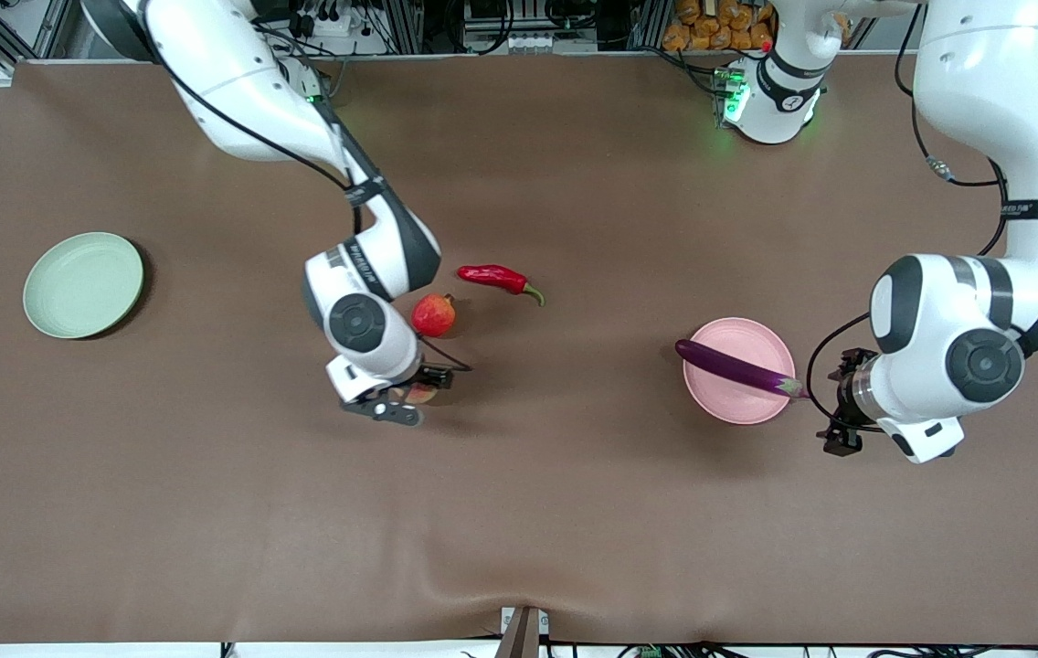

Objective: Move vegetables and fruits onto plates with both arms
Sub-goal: 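Lower the eggplant onto the pink plate while the right gripper lifts the peach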

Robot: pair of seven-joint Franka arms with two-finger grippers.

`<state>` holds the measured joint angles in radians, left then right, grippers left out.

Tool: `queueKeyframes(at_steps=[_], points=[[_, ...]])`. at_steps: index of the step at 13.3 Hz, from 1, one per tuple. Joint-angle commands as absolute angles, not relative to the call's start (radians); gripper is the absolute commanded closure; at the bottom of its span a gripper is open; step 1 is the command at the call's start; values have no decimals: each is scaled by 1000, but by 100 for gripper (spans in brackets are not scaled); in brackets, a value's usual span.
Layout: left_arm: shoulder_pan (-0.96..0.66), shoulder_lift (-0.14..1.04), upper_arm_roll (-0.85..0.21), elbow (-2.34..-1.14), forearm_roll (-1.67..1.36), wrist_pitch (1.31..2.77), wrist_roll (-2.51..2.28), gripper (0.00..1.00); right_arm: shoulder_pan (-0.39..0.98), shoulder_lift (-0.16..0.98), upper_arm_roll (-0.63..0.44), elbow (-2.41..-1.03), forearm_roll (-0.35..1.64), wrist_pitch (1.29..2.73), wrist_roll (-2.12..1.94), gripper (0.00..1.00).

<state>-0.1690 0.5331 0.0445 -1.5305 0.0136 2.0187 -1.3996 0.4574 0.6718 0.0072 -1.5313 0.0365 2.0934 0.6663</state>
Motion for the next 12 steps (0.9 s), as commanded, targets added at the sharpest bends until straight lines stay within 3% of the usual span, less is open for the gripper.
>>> queueKeyframes(at_steps=[1,5,8,12], points=[[-198,483,37,-1534,0,2031,-1480,0,324,522,25,-1557,25,1948,516,100],[-276,495,38,-1428,15,2031,-1898,0,70,376,25,-1612,25,1729,159,100],[-409,495,40,-1430,31,2014,-1937,0,-150,266,23,-1764,25,1723,-116,100],[-550,503,40,-1425,66,2014,-1945,0,-418,259,23,-1888,25,1768,-372,100]])
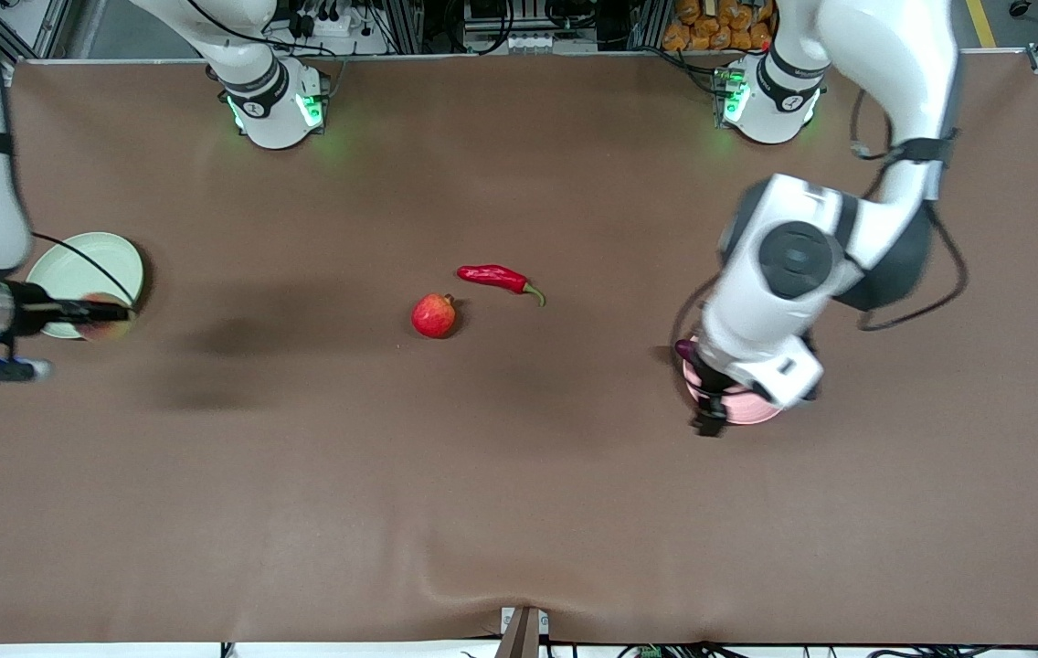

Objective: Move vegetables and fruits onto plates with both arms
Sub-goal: 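Grasp the red chili with the left gripper while the right gripper places the peach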

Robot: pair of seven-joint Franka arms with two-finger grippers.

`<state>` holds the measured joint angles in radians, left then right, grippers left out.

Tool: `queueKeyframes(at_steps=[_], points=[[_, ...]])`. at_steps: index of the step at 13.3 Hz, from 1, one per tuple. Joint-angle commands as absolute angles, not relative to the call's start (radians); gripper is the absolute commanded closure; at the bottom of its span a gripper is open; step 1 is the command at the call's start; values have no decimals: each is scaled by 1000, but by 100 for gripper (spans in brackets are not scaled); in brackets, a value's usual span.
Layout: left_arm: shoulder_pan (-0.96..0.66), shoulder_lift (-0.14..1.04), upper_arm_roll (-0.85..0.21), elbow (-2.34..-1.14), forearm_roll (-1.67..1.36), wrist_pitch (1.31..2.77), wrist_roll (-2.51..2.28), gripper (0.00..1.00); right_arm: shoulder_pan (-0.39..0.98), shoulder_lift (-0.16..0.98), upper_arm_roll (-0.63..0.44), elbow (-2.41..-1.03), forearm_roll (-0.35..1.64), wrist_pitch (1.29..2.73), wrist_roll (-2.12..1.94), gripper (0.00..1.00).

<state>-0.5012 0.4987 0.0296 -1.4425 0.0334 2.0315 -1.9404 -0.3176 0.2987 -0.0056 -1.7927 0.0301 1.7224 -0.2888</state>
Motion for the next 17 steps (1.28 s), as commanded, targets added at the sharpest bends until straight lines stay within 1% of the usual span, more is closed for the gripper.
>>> queueKeyframes(at_steps=[1,3,5,7,9,10,12,13,14,15,17], points=[[-590,505,38,-1430,90,2016,-1942,0,-481,264,23,-1914,22,1801,-453,100],[-690,528,34,-1442,121,2014,-1931,0,-585,268,23,-1972,-23,1879,-564,100],[-786,532,34,-1486,138,2010,-1902,0,-652,268,23,-2028,-80,1945,-569,100],[-866,534,34,-1494,141,2010,-1904,0,-718,303,23,-2043,-150,2011,-572,100],[-943,554,35,-1488,140,2019,-1919,0,-782,340,23,-2094,-167,2138,-635,100],[-980,575,35,-1488,140,2022,-1925,0,-802,360,25,-2109,-169,2199,-659,100],[-1029,630,34,-1488,134,2040,-1965,0,-807,397,25,-2103,-169,2224,-660,99],[-1028,656,34,-1486,115,2071,-1989,0,-802,397,25,-2103,-167,2226,-660,52],[-1028,687,35,-1482,101,2094,-2026,0,-796,397,25,-2099,-167,2217,-658,12],[-1029,708,35,-1482,103,2114,-2051,0,-793,396,26,-2094,-169,2214,-663,0],[-1034,747,35,-1483,106,2125,-2060,0,-775,394,31,-2045,-169,2160,-664,0]])
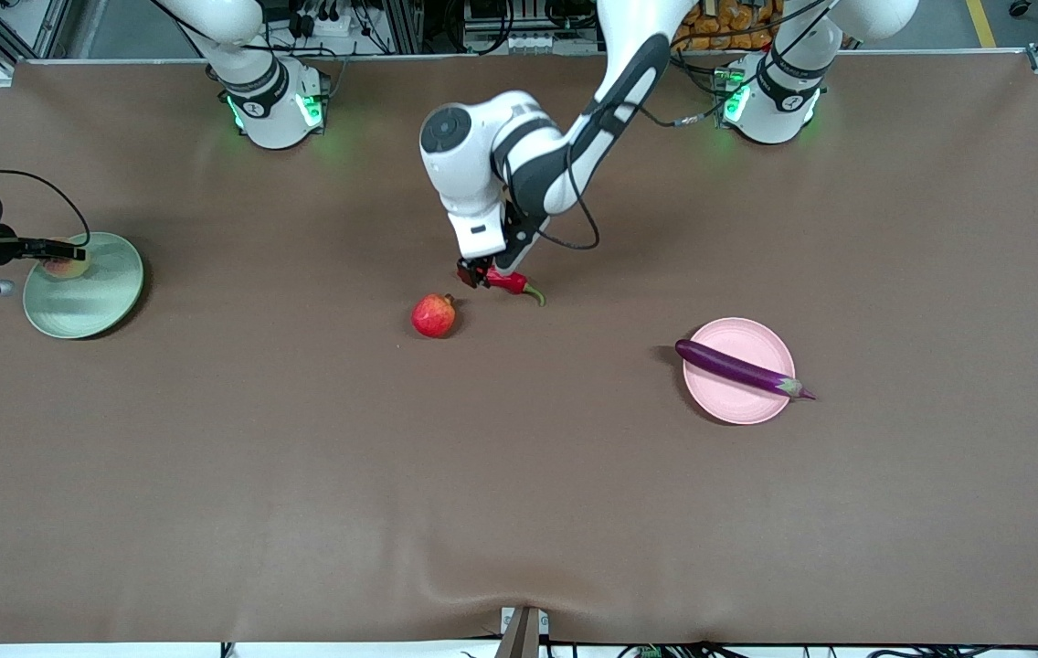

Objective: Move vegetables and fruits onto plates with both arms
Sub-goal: 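Grasp the red chili with the left gripper while the right gripper places the peach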

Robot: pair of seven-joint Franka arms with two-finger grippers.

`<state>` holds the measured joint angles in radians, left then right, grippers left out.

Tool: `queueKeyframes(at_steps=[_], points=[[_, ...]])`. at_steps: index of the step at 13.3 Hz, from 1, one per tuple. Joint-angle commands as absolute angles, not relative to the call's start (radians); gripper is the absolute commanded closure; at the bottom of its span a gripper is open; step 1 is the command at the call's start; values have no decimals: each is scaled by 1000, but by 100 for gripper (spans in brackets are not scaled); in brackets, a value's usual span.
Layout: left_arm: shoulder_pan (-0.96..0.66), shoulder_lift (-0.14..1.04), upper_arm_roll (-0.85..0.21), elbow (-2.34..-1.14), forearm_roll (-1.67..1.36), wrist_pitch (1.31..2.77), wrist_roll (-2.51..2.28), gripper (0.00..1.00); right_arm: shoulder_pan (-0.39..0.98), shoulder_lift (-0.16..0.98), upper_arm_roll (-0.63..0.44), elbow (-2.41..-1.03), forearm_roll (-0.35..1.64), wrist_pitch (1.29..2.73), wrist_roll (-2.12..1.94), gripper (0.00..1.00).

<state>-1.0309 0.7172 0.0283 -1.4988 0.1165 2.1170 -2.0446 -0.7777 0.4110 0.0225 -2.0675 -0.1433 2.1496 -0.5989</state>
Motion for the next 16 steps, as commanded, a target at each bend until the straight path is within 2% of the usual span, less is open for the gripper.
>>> queueKeyframes(at_steps=[1,6,7,8,12,14,16], points=[[-1034,765,35,-1483,107,2135,-2062,0,-756,394,31,-2002,-167,2102,-663,0],[-1051,816,38,-1482,161,2189,-2069,0,-597,394,32,-1803,-144,1835,-646,0],[-1052,815,35,-1482,179,2191,-2069,38,-559,393,32,-1780,-120,1816,-643,0],[-1052,815,34,-1482,169,2191,-2069,99,-525,393,32,-1760,-91,1795,-643,0],[-1051,792,37,-1480,173,2189,-2065,100,-367,391,32,-1668,-17,1668,-402,0],[-1036,738,41,-1482,178,2175,-2046,100,-255,391,35,-1622,-6,1585,-171,0],[-979,655,35,-1485,169,2107,-1956,100,-184,385,32,-1617,122,1540,-18,0]])
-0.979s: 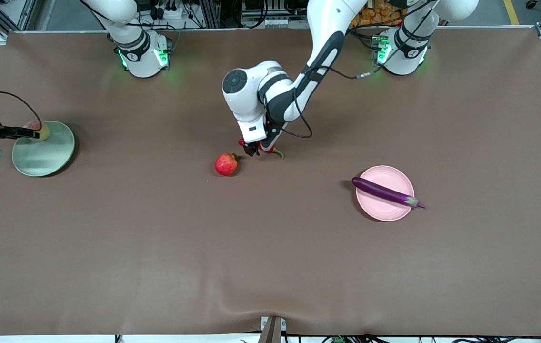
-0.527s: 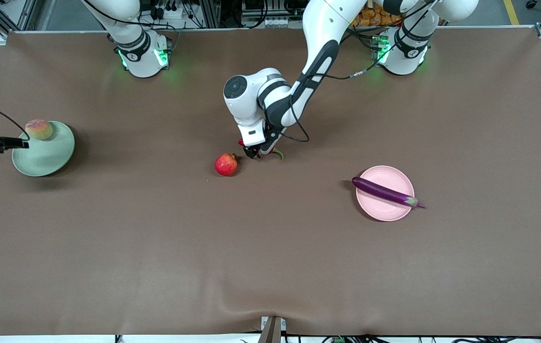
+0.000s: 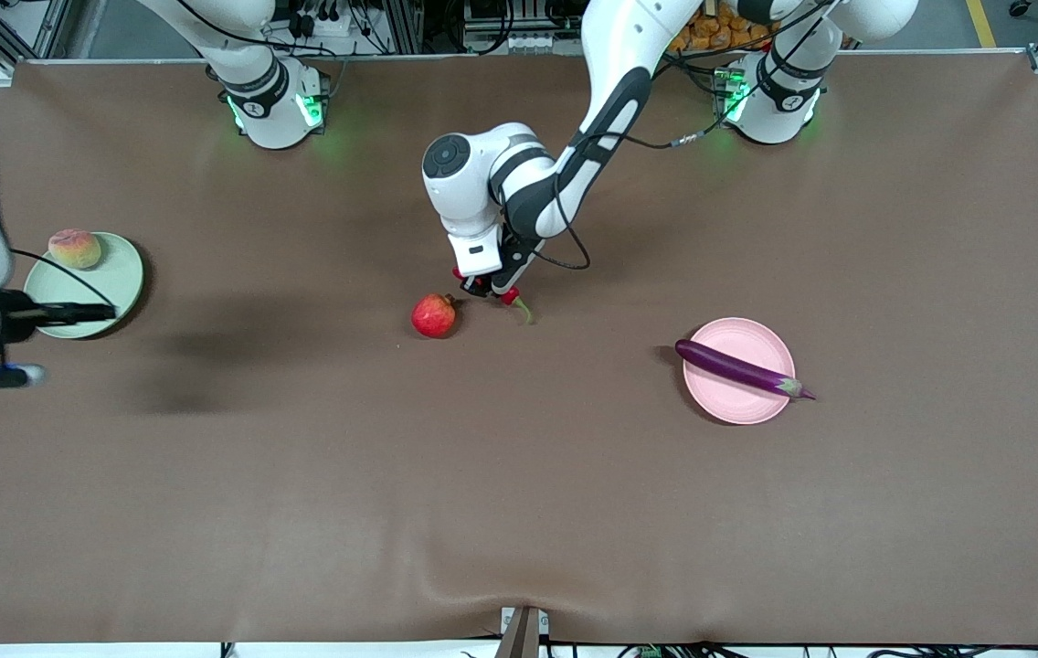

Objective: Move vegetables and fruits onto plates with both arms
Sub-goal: 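Carry the chili to the pink plate while the right gripper grasps the apple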

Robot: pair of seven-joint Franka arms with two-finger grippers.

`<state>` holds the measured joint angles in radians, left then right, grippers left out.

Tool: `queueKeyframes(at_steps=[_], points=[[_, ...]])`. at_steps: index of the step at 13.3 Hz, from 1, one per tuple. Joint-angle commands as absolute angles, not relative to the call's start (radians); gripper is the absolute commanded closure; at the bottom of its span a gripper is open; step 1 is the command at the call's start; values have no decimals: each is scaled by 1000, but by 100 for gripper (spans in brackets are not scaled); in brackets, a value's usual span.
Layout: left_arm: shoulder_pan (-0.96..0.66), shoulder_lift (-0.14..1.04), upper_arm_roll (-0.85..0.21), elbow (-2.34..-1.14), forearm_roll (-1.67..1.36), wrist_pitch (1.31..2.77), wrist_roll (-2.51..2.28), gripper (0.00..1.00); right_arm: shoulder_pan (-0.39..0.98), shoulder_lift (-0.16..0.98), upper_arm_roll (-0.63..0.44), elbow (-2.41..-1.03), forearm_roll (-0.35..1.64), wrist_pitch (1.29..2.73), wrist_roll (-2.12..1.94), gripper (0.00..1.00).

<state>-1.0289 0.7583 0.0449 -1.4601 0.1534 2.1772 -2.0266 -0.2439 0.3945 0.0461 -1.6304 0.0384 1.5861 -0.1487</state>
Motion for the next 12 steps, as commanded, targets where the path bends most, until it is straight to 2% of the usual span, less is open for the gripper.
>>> queueKeyframes(at_steps=[1,6,9,12], points=[[-956,620,35,-1486,160,2065,-1892,100,-161,384,34,-1617,170,1539,54,0],[-784,499,37,-1486,140,1918,-1781,100,67,390,32,-1629,305,1592,411,0],[-629,462,32,-1497,140,1766,-1621,100,230,394,32,-1647,308,1705,588,0],[-522,459,34,-1564,135,1726,-1474,100,391,405,32,-1725,337,1877,844,0]])
